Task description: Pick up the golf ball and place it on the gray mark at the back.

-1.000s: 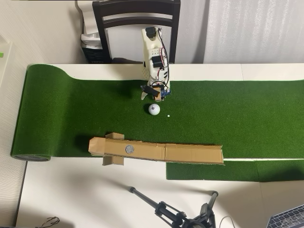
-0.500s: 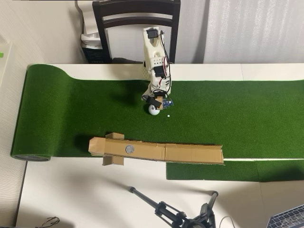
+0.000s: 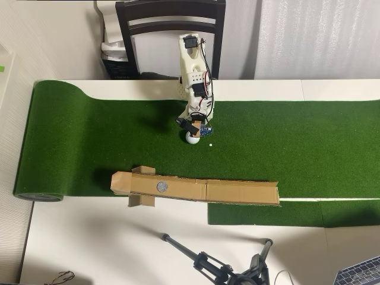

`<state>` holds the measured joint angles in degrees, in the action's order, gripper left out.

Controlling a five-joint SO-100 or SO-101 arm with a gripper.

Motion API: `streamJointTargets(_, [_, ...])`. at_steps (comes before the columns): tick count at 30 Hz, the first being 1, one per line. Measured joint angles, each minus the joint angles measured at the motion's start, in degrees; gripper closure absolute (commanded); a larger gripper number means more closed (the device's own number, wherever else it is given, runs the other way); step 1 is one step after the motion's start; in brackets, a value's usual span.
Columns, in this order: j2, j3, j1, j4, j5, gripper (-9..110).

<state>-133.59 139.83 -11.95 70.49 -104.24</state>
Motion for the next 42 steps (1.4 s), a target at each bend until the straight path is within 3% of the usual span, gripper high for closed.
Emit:
streamJointTargets(14, [0.4, -3.3, 0.0, -11.8, 0.0, 54])
streamJointTargets(27, [4.1, -2.6, -4.7, -15.2, 0.0, 54])
streamJointTargets(42, [8.8, -2.6, -1.8, -17.3, 0.0, 54])
